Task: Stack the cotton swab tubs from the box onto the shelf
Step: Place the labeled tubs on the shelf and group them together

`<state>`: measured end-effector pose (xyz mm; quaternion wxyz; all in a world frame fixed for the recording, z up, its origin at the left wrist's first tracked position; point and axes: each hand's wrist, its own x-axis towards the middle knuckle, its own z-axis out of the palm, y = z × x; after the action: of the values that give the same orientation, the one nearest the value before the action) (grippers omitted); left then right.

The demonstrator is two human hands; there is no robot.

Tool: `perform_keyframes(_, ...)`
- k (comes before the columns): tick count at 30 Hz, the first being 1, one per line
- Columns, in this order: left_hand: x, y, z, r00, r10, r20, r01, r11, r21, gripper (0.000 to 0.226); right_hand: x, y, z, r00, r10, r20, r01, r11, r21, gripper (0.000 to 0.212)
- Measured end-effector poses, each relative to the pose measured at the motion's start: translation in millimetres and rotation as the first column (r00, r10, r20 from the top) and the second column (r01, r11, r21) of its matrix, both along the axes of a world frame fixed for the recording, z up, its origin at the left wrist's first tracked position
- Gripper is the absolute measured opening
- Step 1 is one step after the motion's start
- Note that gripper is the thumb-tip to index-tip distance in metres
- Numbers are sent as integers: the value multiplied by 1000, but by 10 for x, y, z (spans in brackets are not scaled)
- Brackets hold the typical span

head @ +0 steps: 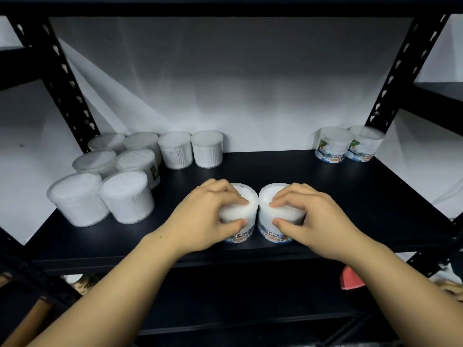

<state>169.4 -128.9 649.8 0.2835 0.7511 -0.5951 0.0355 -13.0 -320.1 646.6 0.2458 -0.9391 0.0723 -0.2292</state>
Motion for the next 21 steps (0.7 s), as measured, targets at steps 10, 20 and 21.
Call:
perform_keyframes(10,-44,-102,-27,999,-32,-36,31,999,-41,32,-208,-270,1,999,50,18,-52,989,142,27)
perform_keyframes(20,-207,-908,22,995,-96,-42,96,995,10,34,-499,-945,98,990,-110,-87,113,993,24,31)
perform_keyframes(21,-232,-1029,28,994,-106,-38,107,994,20,35,-543,-1045,110,985,-134,-105,137,990,23,31)
